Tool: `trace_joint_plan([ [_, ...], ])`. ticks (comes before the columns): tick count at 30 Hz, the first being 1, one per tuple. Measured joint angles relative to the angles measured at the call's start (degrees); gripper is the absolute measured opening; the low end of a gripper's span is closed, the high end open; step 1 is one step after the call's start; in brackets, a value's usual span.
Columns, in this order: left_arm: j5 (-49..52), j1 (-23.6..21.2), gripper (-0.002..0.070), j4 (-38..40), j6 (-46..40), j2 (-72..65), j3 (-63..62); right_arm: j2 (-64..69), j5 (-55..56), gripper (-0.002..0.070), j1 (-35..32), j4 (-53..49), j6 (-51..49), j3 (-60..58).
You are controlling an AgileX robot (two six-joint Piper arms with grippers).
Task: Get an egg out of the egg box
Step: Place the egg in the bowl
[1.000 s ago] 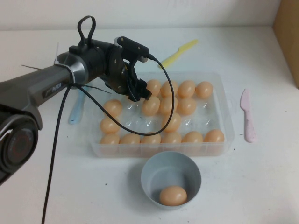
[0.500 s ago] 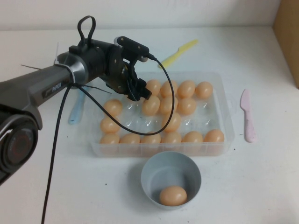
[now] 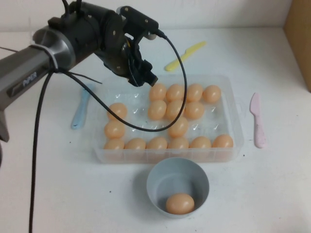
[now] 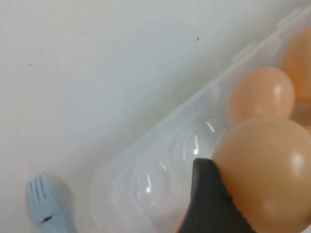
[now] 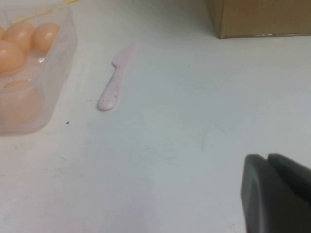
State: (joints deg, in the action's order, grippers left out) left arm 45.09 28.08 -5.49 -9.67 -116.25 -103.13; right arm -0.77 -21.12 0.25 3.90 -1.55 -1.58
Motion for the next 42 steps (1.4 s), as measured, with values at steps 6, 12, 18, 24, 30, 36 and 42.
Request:
trace_joint_plan([
  [6,2.06,4.86,0.0357,-0.10,-0.12,9.66,5.51,0.00,0.00,-0.0017,0.00,0.00,0.00,0.00],
  [12,2.40,9.55,0.0356,1.53,-0.34,20.41,19.42,0.00,0.00,-0.0017,0.00,0.00,0.00,0.00],
  [18,-0.68,14.17,0.0356,7.68,-0.24,27.91,31.28,0.00,0.00,-0.0017,0.00,0.00,0.00,0.00],
  [24,-5.80,17.71,0.0356,14.70,-1.11,28.60,37.01,0.00,0.00,-0.0017,0.00,0.00,0.00,0.00],
  [30,-7.98,18.09,0.0356,16.68,-5.29,25.30,38.47,0.00,0.00,-0.0017,0.00,0.00,0.00,0.00],
  [36,-11.00,18.09,0.0356,16.68,-9.16,20.46,38.47,0.00,0.00,-0.0017,0.00,0.00,0.00,0.00],
  [42,-11.99,18.09,0.0361,16.79,-10.28,17.34,38.47,0.00,0.00,-0.0017,0.00,0.00,0.00,0.00],
])
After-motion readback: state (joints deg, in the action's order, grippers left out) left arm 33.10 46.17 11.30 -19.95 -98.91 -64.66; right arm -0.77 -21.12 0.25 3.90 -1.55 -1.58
